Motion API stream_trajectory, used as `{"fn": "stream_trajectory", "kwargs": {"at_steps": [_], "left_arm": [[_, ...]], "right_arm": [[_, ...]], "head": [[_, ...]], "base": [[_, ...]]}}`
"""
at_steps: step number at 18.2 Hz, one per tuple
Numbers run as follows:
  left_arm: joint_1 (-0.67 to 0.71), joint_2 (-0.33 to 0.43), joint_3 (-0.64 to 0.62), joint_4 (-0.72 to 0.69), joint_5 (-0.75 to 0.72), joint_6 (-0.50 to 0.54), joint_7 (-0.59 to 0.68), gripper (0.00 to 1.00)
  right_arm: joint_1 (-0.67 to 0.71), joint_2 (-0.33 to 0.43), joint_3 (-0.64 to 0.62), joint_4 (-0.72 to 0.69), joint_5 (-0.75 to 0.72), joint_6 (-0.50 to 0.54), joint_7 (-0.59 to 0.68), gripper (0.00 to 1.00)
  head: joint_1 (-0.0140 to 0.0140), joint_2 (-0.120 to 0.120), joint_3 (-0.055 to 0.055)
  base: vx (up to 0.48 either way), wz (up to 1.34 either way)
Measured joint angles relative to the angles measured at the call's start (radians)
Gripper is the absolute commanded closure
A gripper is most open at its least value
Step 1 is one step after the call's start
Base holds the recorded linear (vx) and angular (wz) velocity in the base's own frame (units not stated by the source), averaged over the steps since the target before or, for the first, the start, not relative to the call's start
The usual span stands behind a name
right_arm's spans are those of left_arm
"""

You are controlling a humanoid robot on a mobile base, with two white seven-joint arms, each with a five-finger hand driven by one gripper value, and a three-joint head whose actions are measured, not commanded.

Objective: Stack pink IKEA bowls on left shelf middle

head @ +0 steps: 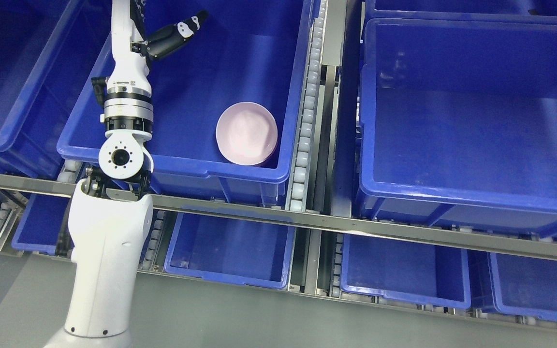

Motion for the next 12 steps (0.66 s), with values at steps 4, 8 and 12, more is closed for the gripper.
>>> {"fn": "stream_trajectory", "kwargs": {"at_steps": [4, 8, 12], "left_arm": [[0.011, -0.003, -0.006, -0.023, 0.005, -0.002, 0.000, 0.00], [0.017, -0.005, -0.012, -0.039, 0.007, -0.001, 0.000, 0.00], [0.019, -0.006, -0.015, -0.049, 0.008, 0.002, 0.000, 0.00]], "right_arm": [[0.000, 0.000, 0.000, 0.000, -0.032, -0.001, 0.000, 0.00], [0.000, 0.000, 0.000, 0.000, -0.048, -0.001, 0.000, 0.00], [0.000, 0.000, 0.000, 0.000, -0.053, -0.001, 0.000, 0.00]], "head": [[0.0000, 0.000, 0.000], [0.0000, 0.000, 0.000], [0.0000, 0.000, 0.000]], "base": [[-0.028, 0.04], [-0.110, 0.07], [-0.190, 0.05]]}}
